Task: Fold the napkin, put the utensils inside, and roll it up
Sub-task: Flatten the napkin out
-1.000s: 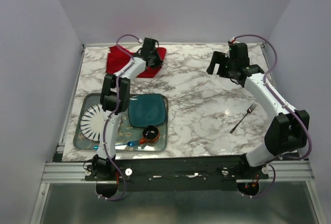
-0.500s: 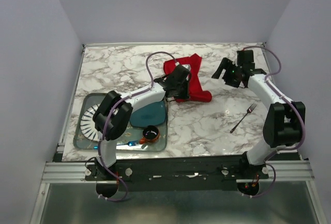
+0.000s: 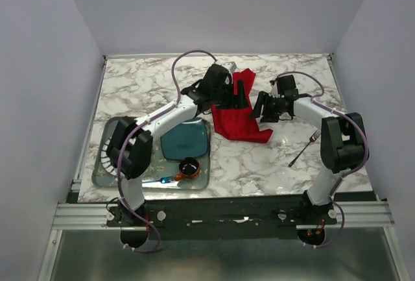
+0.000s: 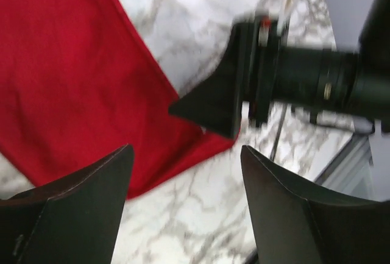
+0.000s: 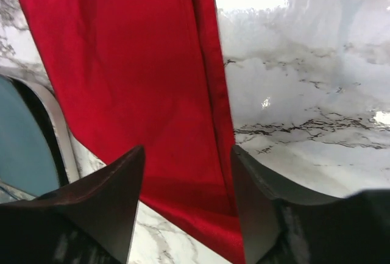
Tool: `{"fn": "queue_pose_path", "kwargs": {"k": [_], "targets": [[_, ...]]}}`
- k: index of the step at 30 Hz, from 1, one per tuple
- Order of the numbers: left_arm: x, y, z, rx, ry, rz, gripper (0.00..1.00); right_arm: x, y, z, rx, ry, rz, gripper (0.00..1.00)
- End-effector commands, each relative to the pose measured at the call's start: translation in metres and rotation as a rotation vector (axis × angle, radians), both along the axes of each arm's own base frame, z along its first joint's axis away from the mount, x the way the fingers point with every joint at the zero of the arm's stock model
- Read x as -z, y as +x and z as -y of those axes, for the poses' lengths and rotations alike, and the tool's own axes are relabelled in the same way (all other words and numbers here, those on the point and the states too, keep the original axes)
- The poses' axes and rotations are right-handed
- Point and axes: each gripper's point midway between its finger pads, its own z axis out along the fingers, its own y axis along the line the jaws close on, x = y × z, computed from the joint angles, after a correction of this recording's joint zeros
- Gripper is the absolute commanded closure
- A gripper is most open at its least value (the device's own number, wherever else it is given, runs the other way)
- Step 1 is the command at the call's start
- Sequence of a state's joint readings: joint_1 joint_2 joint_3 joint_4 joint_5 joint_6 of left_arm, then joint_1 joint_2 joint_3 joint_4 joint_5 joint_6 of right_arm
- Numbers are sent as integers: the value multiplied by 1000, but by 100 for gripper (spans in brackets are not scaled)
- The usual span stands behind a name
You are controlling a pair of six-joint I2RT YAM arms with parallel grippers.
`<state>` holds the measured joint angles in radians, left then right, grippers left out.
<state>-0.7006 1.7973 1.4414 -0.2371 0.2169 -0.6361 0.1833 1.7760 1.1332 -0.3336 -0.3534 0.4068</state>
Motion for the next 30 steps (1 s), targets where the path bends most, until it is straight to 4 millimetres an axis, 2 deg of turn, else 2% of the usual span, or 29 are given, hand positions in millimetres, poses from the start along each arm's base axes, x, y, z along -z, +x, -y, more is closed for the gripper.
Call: {"fn": "queue_pose_path", "kwargs": {"k": [1, 2, 3, 4, 6, 7, 8, 10, 12, 16, 20, 21, 22, 24, 26, 30], "targets": [[43, 43, 3, -88, 104, -84, 23, 23, -11, 0, -16, -8, -29, 36], [47, 58, 13, -85, 116, -64, 25, 24, -11, 3, -8, -24, -16, 36], [53, 65, 11, -103, 149, -57, 27, 26, -10, 11, 11, -65, -5, 36], [57, 71, 12, -106, 153, -56, 33, 25, -10, 13, 11, -78, 8, 36], [62, 79, 18, -114, 139, -41, 39, 25, -5, 12, -18, -84, 24, 36], [64, 80, 18, -125, 135, -40, 41, 33, -4, 10, -29, -81, 4, 37], [72, 79, 18, -128, 139, -50, 40, 30, 2, 5, -39, -63, 8, 39], [79, 83, 20, -161, 143, -50, 37, 30, 3, -5, -66, -25, 3, 44], [92, 87, 20, -173, 162, -66, 36, 35, 6, -4, -37, -38, -10, 48], [107, 99, 19, -232, 220, -40, 27, 31, 11, 4, 10, -72, 11, 50], [121, 113, 16, -292, 295, 13, 27, 8, 40, 14, 82, -80, 84, 50], [124, 114, 17, -305, 292, 5, 28, 11, 46, 14, 96, -63, 71, 50], [127, 114, 15, -314, 303, -8, 29, -1, 63, 12, 99, -45, 104, 50], [128, 115, 15, -340, 292, -24, 34, -6, 76, 10, 91, 0, 101, 51], [126, 111, 13, -352, 274, -25, 37, -5, 96, 6, 76, 15, 115, 51], [112, 105, 16, -329, 217, 2, 37, 3, 118, -9, 11, 61, 112, 52]]}}
